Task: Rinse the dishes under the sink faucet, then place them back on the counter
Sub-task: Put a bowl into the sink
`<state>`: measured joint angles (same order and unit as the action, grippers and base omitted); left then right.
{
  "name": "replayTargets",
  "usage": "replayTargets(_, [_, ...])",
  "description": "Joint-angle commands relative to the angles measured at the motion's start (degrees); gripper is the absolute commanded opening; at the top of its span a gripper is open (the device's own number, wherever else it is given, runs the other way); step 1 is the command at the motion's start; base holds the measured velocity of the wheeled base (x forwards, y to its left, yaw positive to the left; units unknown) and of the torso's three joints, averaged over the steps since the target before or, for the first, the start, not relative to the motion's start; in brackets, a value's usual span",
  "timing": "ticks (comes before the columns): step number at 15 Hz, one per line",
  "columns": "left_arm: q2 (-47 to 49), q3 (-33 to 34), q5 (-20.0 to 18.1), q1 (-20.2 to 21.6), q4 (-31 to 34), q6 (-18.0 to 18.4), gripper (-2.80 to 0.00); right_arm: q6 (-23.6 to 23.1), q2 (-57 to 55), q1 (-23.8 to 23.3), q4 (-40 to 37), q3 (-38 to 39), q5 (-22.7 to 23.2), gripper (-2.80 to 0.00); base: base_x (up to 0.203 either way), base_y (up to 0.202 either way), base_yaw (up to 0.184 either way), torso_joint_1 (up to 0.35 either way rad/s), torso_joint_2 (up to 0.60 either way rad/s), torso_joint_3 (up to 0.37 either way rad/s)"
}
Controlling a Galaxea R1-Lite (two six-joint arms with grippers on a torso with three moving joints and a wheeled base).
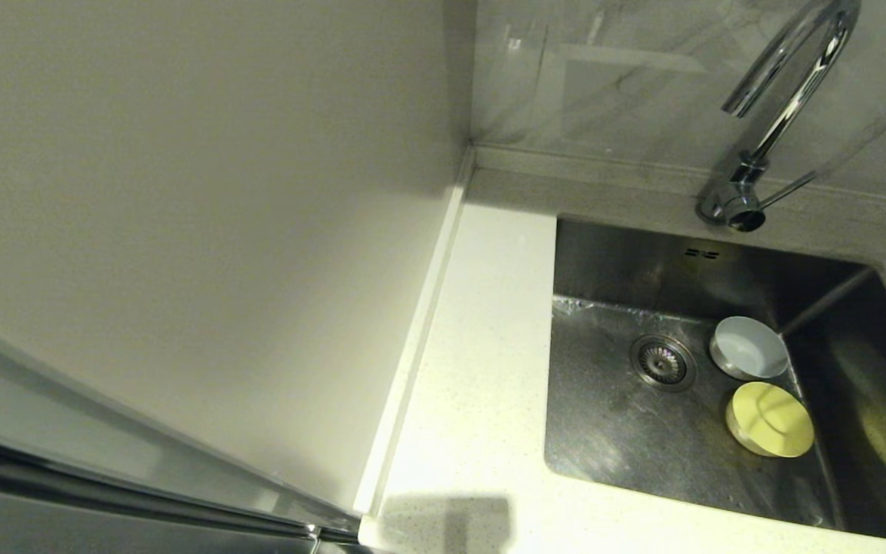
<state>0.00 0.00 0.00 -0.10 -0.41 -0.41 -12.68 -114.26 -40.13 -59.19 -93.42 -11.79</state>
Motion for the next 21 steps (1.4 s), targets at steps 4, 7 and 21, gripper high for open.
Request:
replayTargets(4, [0.0, 0.18, 0.0, 0.01, -0.02, -0.03, -2.8, -0.15, -1.58, -0.65, 0.92, -0.04, -0.16, -2.8, 0.0, 0.0, 0.0, 0.0, 0.0, 0.0])
replayTargets(7, [0.0, 0.18, 0.0, 0.01, -0.02, -0.03, -2.8, -0.45, 0.45, -0.57, 0.79, 0.55, 0.15, -2.8, 0.0, 0.0, 0.0, 0.0, 0.0, 0.0])
replayTargets(21, [0.0, 0.18, 0.0, 0.01, -0.02, -0.03, -2.8, -17.57, 29.82, 20.73, 23.3, 38.53, 15.26, -2.8, 0.0, 0.0, 0.0, 0.0, 0.0, 0.0])
